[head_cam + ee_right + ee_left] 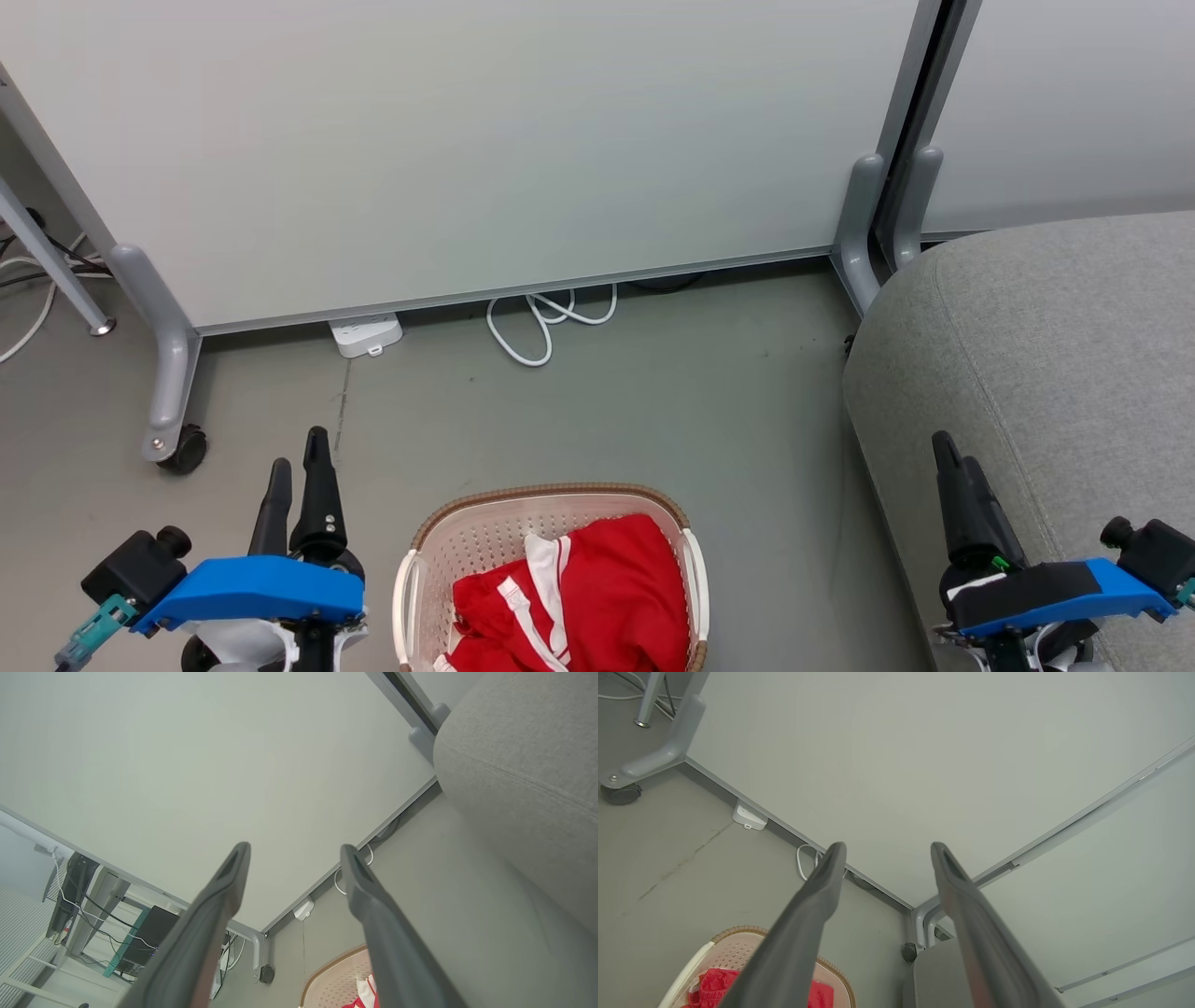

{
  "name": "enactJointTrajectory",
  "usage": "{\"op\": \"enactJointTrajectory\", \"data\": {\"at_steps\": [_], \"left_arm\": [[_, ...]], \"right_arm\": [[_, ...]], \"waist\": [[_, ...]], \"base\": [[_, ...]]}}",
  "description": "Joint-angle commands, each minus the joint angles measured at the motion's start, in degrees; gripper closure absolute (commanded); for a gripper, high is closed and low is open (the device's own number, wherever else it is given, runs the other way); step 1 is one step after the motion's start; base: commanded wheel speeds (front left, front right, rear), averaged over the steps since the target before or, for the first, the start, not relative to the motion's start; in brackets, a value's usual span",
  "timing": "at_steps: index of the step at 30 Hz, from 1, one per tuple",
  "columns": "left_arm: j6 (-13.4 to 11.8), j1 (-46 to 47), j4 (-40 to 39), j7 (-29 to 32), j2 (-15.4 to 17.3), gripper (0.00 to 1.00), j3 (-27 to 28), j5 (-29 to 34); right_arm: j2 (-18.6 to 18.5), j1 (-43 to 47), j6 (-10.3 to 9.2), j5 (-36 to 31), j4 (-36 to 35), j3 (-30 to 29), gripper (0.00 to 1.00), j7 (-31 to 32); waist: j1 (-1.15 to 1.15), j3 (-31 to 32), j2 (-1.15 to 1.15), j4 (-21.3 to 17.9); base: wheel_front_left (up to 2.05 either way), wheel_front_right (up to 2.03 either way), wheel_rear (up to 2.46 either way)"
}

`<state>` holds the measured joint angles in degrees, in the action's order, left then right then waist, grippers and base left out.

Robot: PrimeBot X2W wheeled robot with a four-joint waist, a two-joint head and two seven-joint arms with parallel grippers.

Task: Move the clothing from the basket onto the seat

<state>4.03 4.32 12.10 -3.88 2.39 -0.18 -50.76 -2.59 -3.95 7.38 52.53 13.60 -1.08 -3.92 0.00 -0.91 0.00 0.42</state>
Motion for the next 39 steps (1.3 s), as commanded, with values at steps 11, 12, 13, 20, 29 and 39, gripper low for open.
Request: {"op": "enactJointTrajectory", "data": {"at_steps": [11,12,13,20,29,39], "left_arm": [[-0.4,1.5,0.5,-2.3,0.5,0.00,-2.1,10.6],[-0.5,1.5,0.5,-2.5,0.5,0.00,-2.2,11.3],[-0.5,1.5,0.5,-2.6,0.5,0.00,-2.4,12.0],[-0.4,1.5,0.6,-3.8,0.5,0.00,-3.4,16.9],[-0.7,1.6,0.9,-5.2,0.5,0.00,-4.4,22.4],[-0.9,1.5,1.3,-6.6,0.5,0.00,-5.4,28.2]], "right_arm": [[-0.6,-1.2,0.09,-9.4,0.1,1.4,0.00,-2.3],[-0.6,-1.2,0.09,-10.2,0.1,1.5,0.00,-2.5],[-0.6,-1.2,0.09,-10.9,0.2,1.5,0.00,-2.6],[-0.6,-1.1,0.10,-15.9,0.4,2.0,0.00,-3.8],[-0.5,-1.1,0.12,-21.7,0.8,2.5,0.00,-5.1],[-0.5,-1.1,0.13,-27.7,1.3,3.1,0.00,-6.5]], "waist": [[0.00,0.0,0.00,0.1],[0.00,0.0,0.00,0.2],[0.00,0.0,0.00,0.2],[0.00,0.0,0.00,0.3],[0.00,-0.2,0.00,0.4],[0.00,-0.3,0.00,0.5]], "base": [[0.00,0.00,0.00],[0.00,0.00,0.00],[0.00,0.00,0.00],[0.00,0.00,0.00],[0.00,0.00,0.00],[0.00,0.00,0.00]]}}
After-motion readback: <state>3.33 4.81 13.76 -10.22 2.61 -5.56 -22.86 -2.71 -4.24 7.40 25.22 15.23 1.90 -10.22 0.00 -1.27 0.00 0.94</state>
